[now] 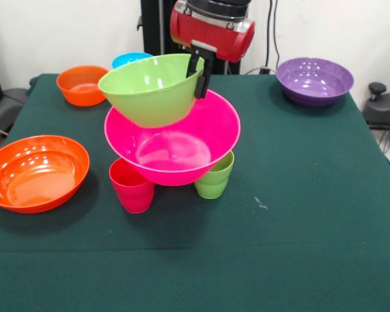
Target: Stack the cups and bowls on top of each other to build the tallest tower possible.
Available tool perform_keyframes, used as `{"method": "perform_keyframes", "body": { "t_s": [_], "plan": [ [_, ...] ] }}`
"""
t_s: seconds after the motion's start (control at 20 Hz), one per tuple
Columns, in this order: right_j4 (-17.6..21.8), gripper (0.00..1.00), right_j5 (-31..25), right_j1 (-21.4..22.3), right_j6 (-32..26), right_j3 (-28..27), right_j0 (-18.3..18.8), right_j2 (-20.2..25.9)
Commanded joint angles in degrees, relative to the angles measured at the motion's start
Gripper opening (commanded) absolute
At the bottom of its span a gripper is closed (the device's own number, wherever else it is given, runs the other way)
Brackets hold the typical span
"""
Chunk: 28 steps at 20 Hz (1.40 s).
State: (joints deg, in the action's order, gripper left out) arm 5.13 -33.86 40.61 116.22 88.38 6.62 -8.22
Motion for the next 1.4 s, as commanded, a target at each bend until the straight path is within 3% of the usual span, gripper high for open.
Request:
{"method": "perform_keyframes", "body": {
  "t_s": [0.05,0.5,1.4],
  "plan": [
    [-1.2,0.0,4.3,-3.5,7.3,-4.7,-0.4,3.7],
    [-2.5,0.0,6.8,-6.3,9.8,-6.6,-2.5,1.7],
    [-5.0,0.0,5.7,-5.5,10.0,-4.3,-5.2,-1.7]
  ]
}}
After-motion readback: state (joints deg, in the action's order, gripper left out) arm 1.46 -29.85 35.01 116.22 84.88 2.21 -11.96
